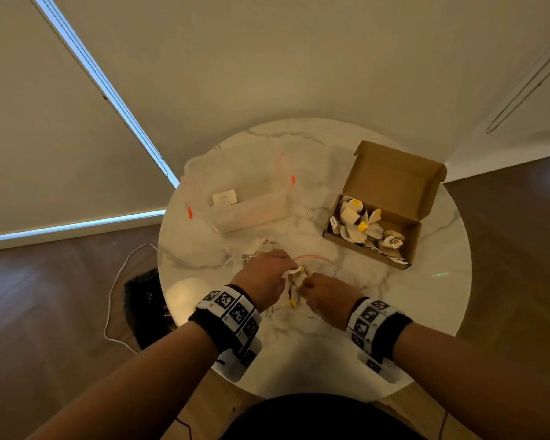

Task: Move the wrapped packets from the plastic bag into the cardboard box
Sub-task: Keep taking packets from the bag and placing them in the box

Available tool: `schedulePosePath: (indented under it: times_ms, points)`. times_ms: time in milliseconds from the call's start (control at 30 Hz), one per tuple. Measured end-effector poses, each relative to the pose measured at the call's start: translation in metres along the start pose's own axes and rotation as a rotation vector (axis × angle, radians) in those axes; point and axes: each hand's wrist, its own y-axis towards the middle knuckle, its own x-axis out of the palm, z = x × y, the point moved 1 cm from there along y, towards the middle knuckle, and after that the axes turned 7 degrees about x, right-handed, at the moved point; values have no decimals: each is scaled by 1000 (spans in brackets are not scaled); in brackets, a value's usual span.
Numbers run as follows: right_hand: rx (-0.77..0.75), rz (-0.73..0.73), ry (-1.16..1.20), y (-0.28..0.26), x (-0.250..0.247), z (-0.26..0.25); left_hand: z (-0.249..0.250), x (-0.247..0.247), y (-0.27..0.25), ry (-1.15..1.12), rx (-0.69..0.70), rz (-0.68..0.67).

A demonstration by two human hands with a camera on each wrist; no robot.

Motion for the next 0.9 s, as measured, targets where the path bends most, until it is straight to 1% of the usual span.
schedulePosePath:
  times_ms: [67,133,200,300,467,567,633,700,767,833,900]
  points:
    - [16,-41,-92,17,15,0,2,-1,0,4,18,8]
    - [87,-97,-182,32,21,-1,1,0,0,-1,38,28]
    - [166,-123,-167,41,19,-3,0,1,0,-8,24,18]
    - [175,-129,-141,53,18,-4,-2,2,-1,1,-8,-19]
    - [251,-155,31,52,29,9,-5,4,0,2,-24,8]
    - [243,-193,-6,49,29,10,-7,4,2,15,-32,10]
    - [222,-193,-49,47,25,5,-9,3,4,17,-29,32]
    - [175,-156,-71,42,17,3,-11,3,5,18,-27,45]
    - [127,-109,-8,35,3,3,-14,1,6,10,-28,56]
    - [34,65,182,24,-13,2,-16,-2,7,16,-51,54]
    - [-19,177,345,11,-35,5,-17,-6,9,38,-96,24]
